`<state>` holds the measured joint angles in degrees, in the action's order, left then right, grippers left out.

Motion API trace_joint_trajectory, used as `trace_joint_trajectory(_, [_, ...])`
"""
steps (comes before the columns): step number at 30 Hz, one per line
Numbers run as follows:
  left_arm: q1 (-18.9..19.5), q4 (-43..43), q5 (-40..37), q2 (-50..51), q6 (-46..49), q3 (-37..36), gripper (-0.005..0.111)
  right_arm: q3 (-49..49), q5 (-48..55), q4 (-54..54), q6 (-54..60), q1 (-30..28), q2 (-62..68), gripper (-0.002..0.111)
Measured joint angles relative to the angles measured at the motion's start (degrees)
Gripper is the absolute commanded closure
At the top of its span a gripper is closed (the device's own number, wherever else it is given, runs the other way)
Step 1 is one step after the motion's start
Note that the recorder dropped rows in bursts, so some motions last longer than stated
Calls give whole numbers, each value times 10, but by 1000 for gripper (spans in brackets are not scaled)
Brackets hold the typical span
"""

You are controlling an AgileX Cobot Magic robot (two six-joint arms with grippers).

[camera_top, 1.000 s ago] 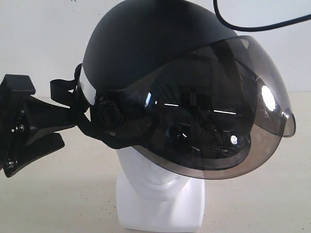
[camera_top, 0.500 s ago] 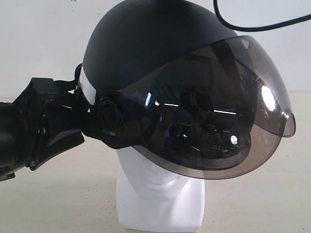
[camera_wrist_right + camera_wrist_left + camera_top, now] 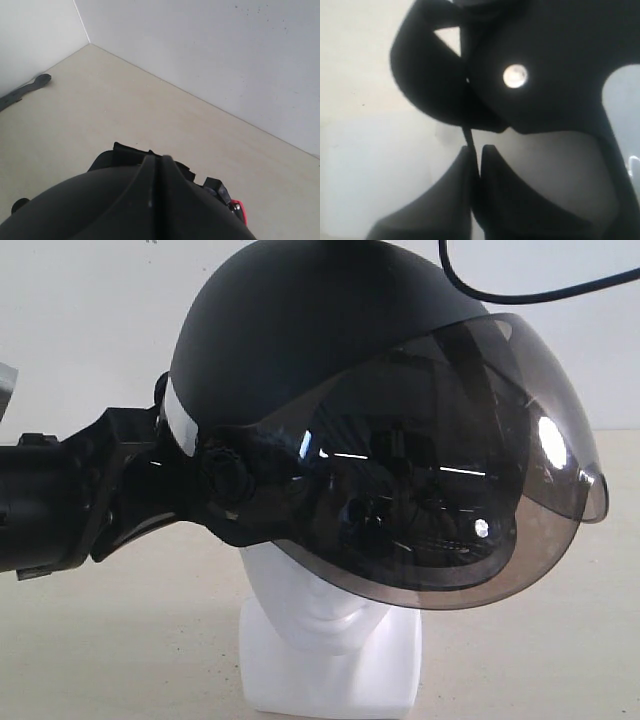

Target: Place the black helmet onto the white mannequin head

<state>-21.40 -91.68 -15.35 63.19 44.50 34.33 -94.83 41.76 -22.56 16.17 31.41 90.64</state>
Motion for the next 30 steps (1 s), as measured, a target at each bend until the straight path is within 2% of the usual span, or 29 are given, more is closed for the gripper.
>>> trace_joint_trajectory(13, [0, -2, 17, -1, 45, -7, 102, 0, 0, 10, -2, 0, -9, 108])
trace_joint_trajectory(22, [0, -2, 39, -1, 66, -7, 102, 1, 28, 73, -24, 1, -31, 108])
trace_joint_trajectory(30, [6, 0, 58, -2, 74, -8, 102, 8, 82, 217, -94, 2, -51, 108])
